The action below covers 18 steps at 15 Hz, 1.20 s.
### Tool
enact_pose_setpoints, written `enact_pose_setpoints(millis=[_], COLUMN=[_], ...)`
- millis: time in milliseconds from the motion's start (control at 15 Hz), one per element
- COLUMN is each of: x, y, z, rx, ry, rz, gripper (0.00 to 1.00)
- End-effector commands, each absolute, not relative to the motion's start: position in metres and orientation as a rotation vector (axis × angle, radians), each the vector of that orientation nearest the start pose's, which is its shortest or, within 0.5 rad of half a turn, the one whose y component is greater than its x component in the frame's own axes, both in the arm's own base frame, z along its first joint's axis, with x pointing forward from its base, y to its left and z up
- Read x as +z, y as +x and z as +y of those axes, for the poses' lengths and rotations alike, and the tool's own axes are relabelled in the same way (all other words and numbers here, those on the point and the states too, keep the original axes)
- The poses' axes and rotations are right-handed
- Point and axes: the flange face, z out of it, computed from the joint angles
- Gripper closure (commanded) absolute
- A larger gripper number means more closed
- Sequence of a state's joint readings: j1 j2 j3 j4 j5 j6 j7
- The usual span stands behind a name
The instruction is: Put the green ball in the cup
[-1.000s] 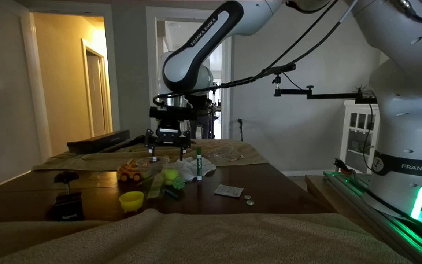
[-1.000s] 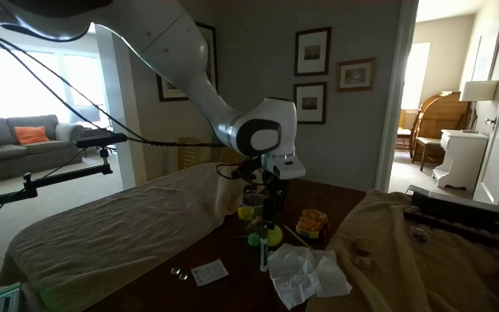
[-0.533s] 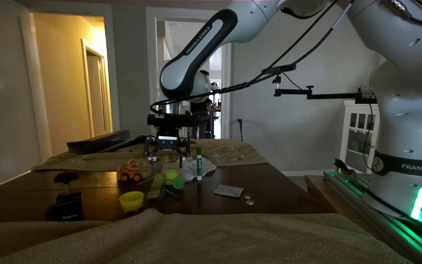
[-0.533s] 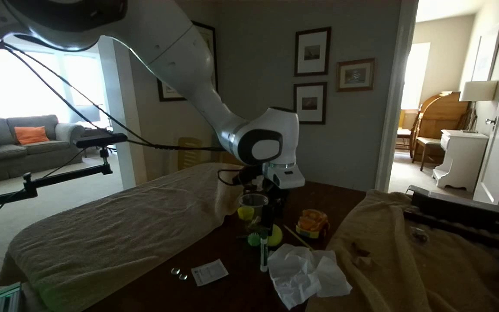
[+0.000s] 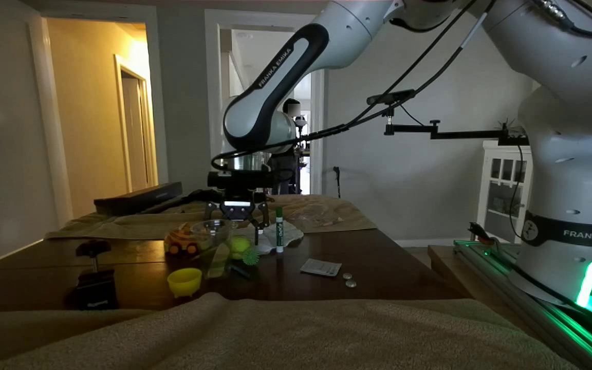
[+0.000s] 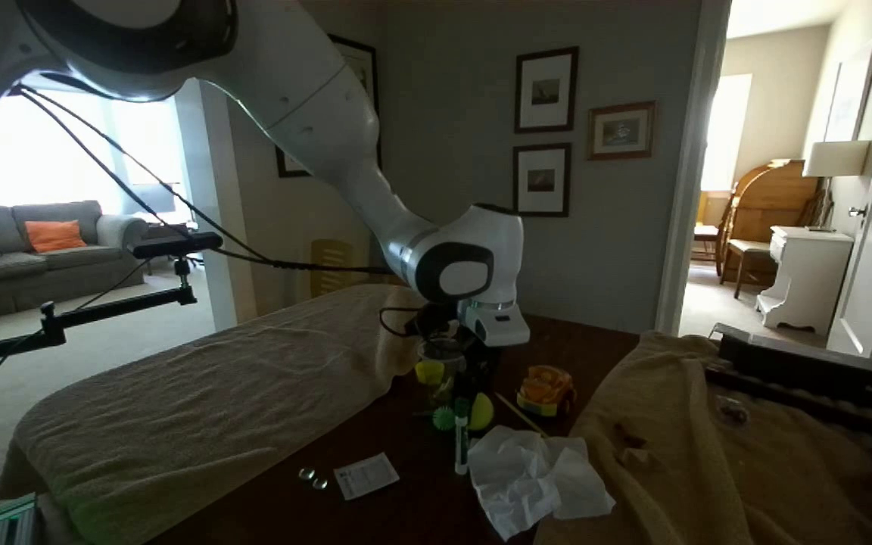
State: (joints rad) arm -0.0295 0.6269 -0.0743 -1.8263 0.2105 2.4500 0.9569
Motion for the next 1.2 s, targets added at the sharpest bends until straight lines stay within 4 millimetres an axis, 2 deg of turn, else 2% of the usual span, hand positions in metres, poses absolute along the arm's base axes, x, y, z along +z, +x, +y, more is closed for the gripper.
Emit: enact_pose_setpoints(millis=[0, 67, 333, 400, 600, 800, 1133], x=[0.183, 0.182, 0.186, 0.188, 0.199, 0.222, 0.27], y=[0.651, 0.65, 0.65, 0.65, 0.648, 0.646, 0.648], z=[-0.066, -0.066, -0.062, -0.06, -0.051, -0.044, -0.058], rx=[0.061, 0.06, 0.051, 0.042, 0.024, -0.023, -0.137], ry=[-2.49, -2.498, -2.504, -2.506, -2.526, -2.542, -2.52], rz=[1.769, 1.767, 1.75, 1.743, 1.709, 1.698, 1.738], gripper=[0.25, 0.27, 0.55, 0.58, 0.58, 0.58, 0.58])
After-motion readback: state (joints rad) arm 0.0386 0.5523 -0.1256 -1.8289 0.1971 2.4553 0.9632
